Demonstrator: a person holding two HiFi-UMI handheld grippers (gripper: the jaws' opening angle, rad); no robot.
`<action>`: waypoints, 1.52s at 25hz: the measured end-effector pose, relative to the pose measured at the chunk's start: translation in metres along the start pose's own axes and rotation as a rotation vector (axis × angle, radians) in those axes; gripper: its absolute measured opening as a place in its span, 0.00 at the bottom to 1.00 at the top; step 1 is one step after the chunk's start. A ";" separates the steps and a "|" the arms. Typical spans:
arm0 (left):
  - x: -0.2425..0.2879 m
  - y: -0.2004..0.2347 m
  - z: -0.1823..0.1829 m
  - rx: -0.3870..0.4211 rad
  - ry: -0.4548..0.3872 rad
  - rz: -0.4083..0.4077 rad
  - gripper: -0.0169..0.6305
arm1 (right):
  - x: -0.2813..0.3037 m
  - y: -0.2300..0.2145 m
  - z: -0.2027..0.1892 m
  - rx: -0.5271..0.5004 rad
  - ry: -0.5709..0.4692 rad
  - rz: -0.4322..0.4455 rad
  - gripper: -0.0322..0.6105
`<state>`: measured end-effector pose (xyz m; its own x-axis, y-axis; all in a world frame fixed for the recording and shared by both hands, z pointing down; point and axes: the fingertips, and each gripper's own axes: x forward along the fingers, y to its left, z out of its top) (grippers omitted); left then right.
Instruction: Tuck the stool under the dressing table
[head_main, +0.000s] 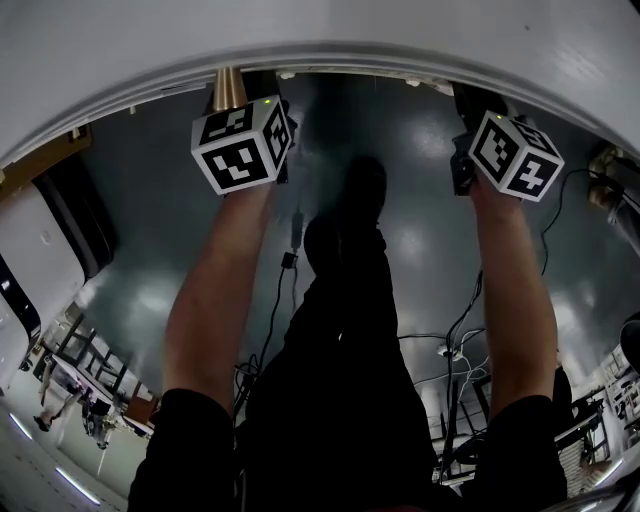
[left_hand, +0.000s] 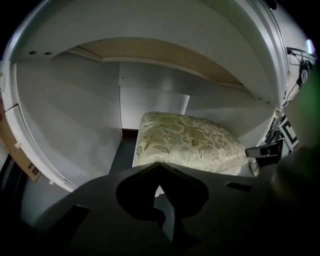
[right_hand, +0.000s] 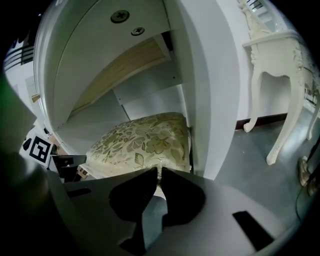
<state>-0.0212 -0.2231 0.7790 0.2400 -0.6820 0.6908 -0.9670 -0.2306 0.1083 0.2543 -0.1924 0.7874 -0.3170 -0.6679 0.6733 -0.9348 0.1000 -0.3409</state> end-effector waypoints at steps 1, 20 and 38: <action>0.000 0.002 -0.001 -0.013 -0.012 -0.003 0.03 | 0.001 0.001 -0.001 -0.001 -0.007 0.000 0.12; -0.166 -0.039 -0.001 0.008 -0.103 -0.168 0.04 | -0.149 0.070 -0.028 0.122 -0.212 0.055 0.12; -0.499 -0.102 0.052 0.098 -0.043 -0.391 0.04 | -0.444 0.272 0.013 -0.101 -0.196 0.227 0.09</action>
<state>-0.0379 0.1049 0.3861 0.5932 -0.5580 0.5803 -0.7901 -0.5418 0.2867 0.1431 0.1216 0.3872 -0.4917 -0.7488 0.4445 -0.8579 0.3292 -0.3945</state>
